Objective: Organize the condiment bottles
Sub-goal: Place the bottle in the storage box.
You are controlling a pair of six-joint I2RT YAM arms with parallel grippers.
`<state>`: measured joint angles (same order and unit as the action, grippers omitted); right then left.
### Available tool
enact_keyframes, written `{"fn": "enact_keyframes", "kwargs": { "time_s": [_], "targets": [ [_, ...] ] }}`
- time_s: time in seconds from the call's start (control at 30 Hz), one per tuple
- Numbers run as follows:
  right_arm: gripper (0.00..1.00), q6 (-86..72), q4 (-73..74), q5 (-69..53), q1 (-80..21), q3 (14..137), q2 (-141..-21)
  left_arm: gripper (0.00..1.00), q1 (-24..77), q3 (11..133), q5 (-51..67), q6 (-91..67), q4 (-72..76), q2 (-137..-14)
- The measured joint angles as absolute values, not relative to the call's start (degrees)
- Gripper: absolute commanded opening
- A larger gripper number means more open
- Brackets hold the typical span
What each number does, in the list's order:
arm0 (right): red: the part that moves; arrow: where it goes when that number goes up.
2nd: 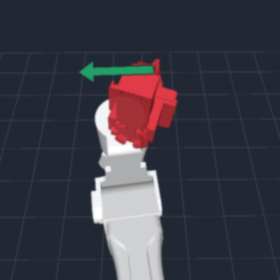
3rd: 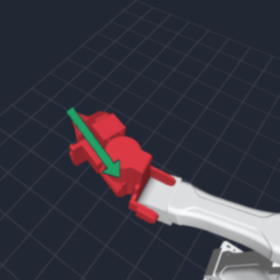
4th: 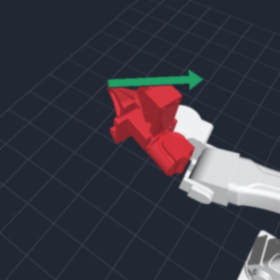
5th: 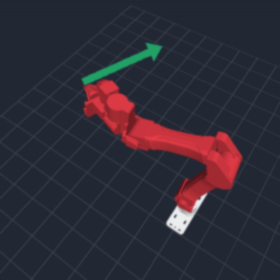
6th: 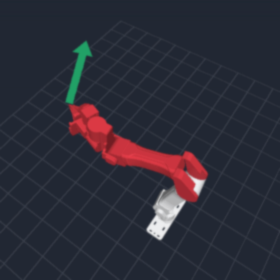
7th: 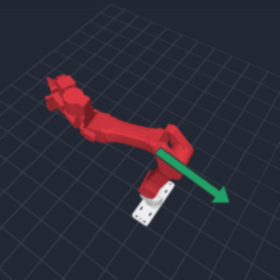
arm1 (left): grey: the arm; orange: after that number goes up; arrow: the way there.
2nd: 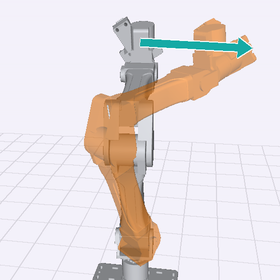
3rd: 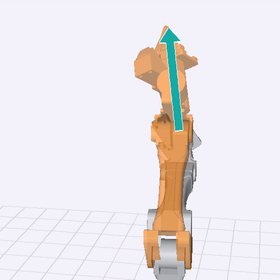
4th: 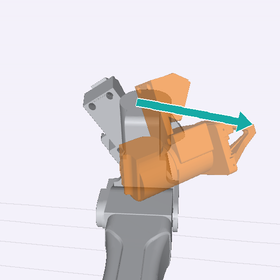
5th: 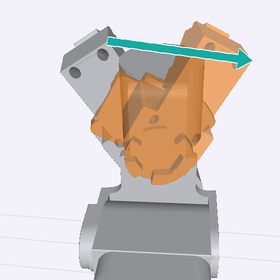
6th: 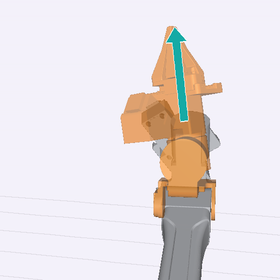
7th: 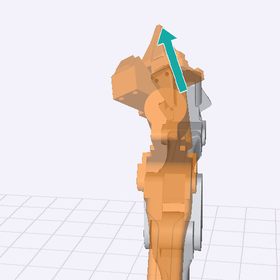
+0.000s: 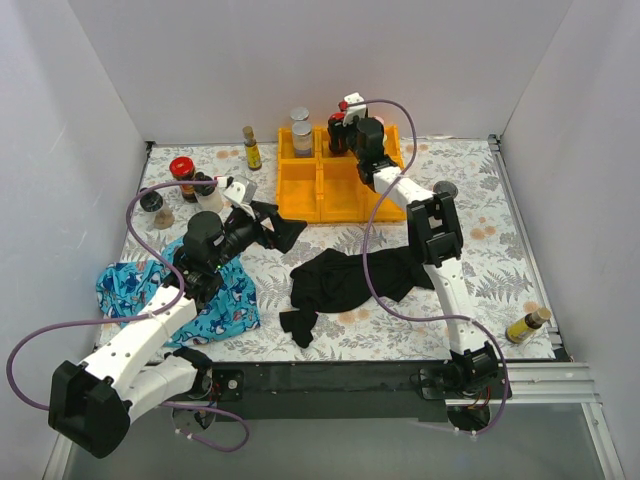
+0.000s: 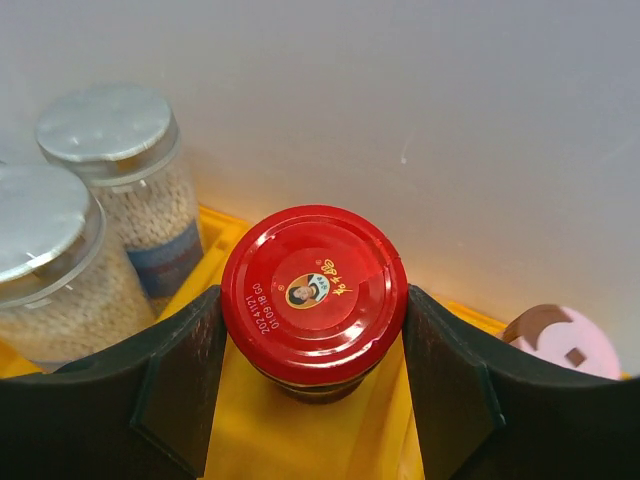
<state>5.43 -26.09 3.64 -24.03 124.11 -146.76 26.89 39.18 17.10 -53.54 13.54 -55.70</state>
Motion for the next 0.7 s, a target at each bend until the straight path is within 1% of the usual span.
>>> {"fn": "enact_keyframes", "kwargs": {
  "time_s": [0.13,0.7],
  "targets": [
    [0.01,6.59,-30.11,3.79,-24.03,125.54,-150.45,0.98,27.35,39.18,16.6,-53.1,13.5,-55.42],
    [0.01,6.59,-38.5,4.05,-23.97,131.59,-157.47,0.98,29.87,39.18,13.08,-50.78,13.21,-53.49]
  ]
}}
